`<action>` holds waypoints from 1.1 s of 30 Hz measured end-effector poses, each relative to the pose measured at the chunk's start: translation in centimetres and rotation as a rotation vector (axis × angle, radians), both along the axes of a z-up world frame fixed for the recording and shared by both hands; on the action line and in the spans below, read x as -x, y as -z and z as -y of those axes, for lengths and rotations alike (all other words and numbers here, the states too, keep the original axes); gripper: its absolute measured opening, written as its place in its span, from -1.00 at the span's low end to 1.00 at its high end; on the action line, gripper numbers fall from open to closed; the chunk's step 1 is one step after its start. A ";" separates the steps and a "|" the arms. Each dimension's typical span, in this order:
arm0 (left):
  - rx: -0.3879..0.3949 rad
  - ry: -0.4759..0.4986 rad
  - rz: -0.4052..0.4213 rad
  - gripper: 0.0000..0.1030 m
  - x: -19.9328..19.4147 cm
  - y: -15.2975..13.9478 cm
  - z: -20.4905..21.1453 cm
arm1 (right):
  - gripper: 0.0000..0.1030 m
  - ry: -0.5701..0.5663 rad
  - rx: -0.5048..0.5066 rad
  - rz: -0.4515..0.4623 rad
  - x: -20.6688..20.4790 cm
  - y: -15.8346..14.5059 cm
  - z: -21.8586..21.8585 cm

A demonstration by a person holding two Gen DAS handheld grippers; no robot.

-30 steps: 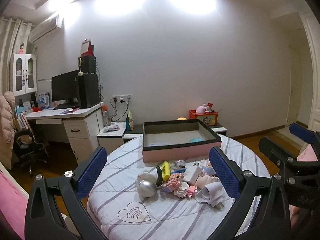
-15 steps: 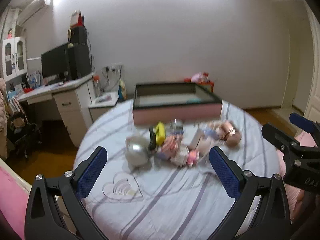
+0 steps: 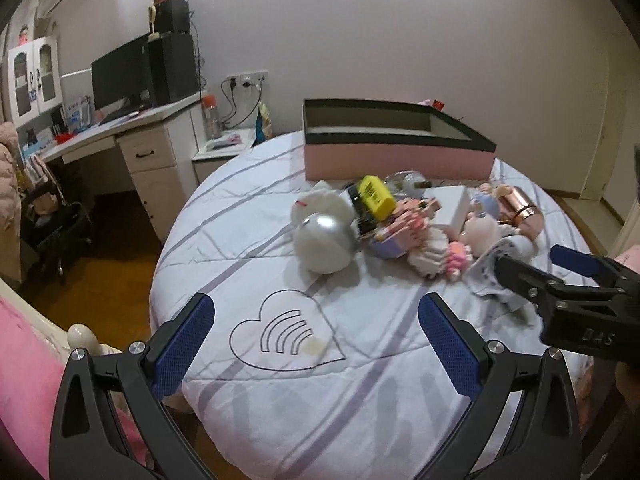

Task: Organize rigid objects
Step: 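Grasp the silver ball toy with the left gripper while the right grasps the white hair dryer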

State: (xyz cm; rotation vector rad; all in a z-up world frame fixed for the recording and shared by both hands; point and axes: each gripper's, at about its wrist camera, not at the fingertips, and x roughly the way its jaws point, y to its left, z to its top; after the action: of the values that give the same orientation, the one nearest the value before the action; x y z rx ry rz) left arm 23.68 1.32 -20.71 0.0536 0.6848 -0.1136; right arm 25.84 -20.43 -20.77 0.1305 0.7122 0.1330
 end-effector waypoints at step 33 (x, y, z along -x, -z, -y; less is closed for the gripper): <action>-0.056 0.072 -0.142 -0.01 -11.2 2.9 1.2 | -0.14 -0.051 -0.016 -0.083 -3.0 1.7 1.6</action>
State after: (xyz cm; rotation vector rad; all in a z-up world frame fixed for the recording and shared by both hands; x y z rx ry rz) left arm 34.89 0.09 -23.60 0.1252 0.8287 -0.1680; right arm 28.83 -21.98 -22.45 0.1334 0.7978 0.1828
